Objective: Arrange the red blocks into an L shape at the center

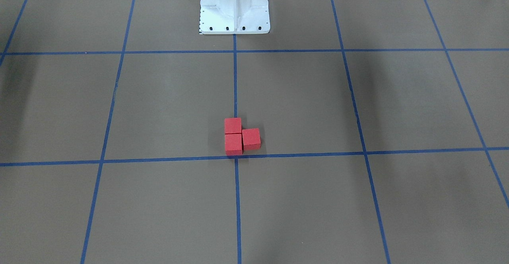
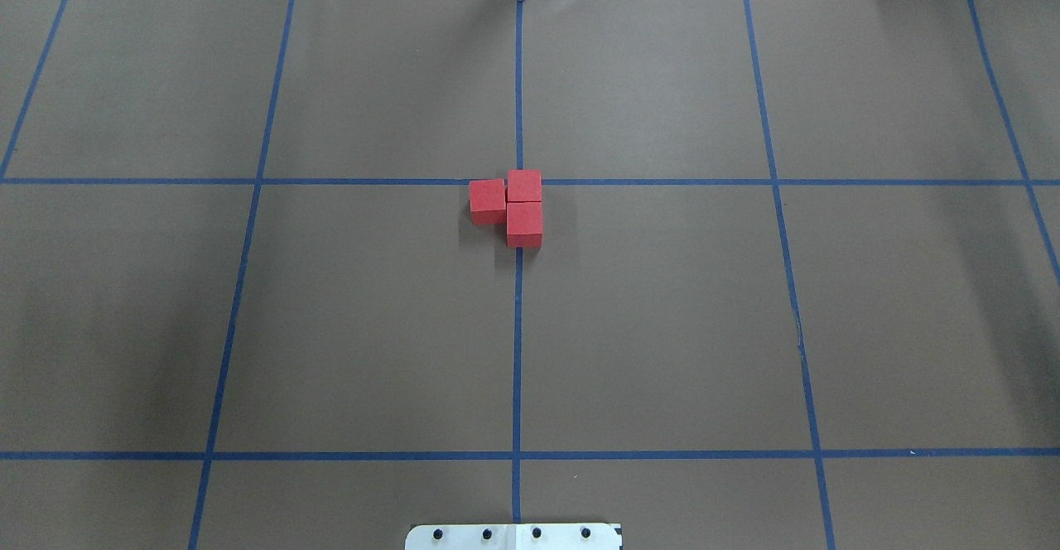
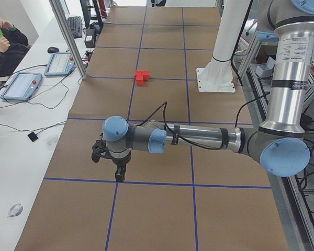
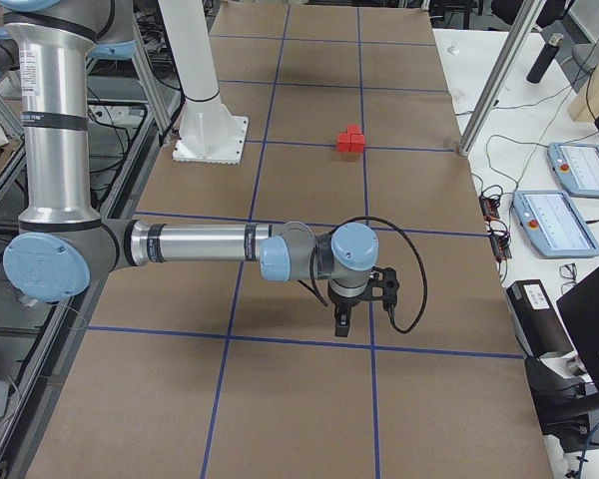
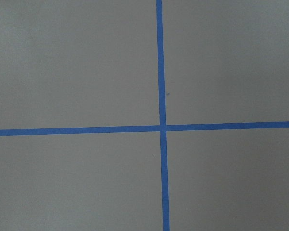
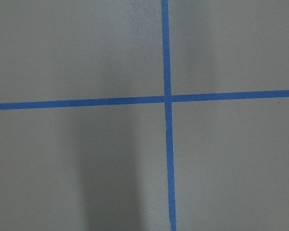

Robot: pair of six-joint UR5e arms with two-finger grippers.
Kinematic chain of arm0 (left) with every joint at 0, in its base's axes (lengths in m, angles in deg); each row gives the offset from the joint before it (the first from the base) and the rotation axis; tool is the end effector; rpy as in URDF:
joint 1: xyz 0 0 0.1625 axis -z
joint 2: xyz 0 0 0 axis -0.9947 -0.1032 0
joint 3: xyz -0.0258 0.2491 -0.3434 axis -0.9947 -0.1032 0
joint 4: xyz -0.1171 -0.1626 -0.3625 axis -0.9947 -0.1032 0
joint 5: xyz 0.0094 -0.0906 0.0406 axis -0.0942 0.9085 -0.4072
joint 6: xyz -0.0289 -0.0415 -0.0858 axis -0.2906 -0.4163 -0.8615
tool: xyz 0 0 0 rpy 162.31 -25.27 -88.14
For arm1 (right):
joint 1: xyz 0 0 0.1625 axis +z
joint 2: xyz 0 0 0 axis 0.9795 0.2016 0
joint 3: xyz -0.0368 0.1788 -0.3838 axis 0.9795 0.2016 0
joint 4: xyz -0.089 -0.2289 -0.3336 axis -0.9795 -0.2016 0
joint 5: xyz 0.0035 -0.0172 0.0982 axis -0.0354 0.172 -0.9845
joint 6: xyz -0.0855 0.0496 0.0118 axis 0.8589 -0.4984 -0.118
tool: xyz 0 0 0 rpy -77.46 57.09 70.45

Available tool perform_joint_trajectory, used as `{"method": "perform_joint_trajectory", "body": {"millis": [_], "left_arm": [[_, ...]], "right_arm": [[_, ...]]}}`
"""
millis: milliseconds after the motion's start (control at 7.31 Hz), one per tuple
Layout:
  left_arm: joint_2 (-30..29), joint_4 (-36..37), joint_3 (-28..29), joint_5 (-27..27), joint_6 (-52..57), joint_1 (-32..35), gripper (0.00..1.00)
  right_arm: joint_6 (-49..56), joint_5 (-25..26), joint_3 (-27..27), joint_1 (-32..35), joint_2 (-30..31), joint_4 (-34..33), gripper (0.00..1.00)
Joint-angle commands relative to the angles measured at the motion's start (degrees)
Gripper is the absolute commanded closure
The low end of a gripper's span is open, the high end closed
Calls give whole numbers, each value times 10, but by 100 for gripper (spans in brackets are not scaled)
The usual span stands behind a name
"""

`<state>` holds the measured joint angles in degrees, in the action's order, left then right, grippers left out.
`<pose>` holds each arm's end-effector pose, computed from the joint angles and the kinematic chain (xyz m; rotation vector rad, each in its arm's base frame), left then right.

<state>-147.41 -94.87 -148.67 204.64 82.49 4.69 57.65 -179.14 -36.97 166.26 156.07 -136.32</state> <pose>-0.0527 -0.5263 0.6208 0.0824 0.7717 0.0068 0.0427 -0.4873 0.6294 0.0041 -0.8221 0.0584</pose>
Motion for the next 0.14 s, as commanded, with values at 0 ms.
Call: {"method": "perform_joint_trajectory", "body": {"millis": [0], "left_arm": [[0, -1, 1, 0, 0, 0, 0]], "right_arm": [[0, 0, -1, 0, -1, 1, 1]]}}
